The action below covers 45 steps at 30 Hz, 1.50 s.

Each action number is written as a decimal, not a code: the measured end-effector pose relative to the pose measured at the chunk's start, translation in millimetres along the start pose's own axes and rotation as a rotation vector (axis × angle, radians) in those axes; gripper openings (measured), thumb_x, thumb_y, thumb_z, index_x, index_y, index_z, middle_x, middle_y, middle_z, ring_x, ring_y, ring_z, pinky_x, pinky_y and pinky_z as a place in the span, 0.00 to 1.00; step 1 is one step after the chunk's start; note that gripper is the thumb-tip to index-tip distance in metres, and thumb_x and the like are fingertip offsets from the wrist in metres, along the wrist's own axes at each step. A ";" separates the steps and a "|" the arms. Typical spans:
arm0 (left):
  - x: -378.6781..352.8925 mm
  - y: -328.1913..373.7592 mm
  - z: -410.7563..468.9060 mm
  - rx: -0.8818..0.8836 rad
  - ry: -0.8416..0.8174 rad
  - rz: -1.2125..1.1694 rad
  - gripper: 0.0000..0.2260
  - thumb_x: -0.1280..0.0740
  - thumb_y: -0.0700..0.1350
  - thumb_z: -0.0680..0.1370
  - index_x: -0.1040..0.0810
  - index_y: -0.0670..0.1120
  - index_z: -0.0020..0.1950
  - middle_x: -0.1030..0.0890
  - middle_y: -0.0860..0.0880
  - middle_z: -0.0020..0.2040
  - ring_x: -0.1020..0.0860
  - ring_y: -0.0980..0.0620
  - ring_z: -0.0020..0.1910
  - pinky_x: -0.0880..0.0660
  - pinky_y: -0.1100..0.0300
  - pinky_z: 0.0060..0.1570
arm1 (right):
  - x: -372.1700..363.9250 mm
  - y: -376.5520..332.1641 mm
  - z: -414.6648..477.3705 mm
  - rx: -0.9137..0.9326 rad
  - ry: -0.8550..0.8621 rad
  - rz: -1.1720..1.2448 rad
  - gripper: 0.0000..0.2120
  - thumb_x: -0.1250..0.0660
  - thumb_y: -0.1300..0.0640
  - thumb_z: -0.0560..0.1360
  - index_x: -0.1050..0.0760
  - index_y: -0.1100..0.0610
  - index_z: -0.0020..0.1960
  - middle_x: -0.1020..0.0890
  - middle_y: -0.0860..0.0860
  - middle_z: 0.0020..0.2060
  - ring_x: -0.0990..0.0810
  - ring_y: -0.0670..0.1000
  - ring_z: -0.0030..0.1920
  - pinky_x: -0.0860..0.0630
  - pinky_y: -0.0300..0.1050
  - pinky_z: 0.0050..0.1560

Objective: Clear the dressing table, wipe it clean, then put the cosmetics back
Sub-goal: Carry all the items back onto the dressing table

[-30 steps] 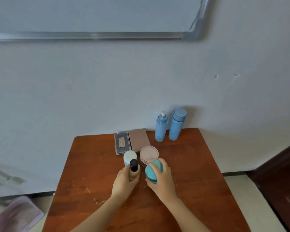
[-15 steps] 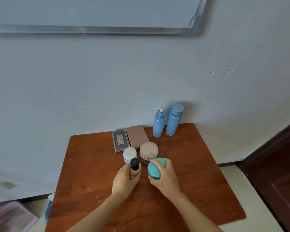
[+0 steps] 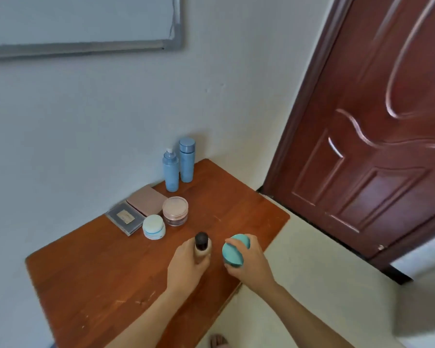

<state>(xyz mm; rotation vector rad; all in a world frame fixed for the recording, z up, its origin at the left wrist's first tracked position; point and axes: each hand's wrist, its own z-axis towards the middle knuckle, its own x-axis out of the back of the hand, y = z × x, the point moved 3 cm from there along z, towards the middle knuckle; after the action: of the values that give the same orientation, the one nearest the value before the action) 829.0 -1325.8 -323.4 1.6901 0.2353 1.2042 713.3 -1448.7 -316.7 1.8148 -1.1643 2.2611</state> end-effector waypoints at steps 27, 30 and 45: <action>-236.0 214.9 -390.4 -0.669 -0.782 -0.051 0.08 0.34 0.48 0.74 0.26 0.45 0.47 0.22 0.50 0.42 0.24 0.51 0.44 0.27 0.55 0.44 | 151.1 135.9 -573.5 -0.884 0.513 -0.132 0.28 0.28 0.53 0.68 0.32 0.47 0.65 0.36 0.54 0.62 0.29 0.54 0.56 0.25 0.40 0.52; -254.9 230.4 -435.4 -0.659 -0.829 -0.054 0.09 0.35 0.49 0.74 0.26 0.44 0.46 0.21 0.48 0.41 0.23 0.49 0.43 0.26 0.52 0.45 | 165.8 145.8 -626.5 -0.928 0.548 -0.134 0.27 0.28 0.54 0.68 0.32 0.47 0.65 0.36 0.54 0.62 0.29 0.54 0.57 0.25 0.41 0.54; -350.4 306.3 -528.6 -0.567 -1.029 -0.255 0.09 0.30 0.46 0.71 0.28 0.45 0.44 0.23 0.50 0.41 0.25 0.51 0.43 0.30 0.58 0.46 | 213.1 200.7 -753.3 -1.069 0.681 -0.110 0.27 0.28 0.54 0.69 0.34 0.48 0.66 0.37 0.53 0.62 0.30 0.52 0.56 0.28 0.37 0.54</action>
<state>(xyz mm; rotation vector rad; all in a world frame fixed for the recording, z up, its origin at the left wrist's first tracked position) 127.2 -1374.5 -289.5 1.4935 -0.4708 0.0846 -73.8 -1269.4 -278.2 0.6223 -1.5519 1.4339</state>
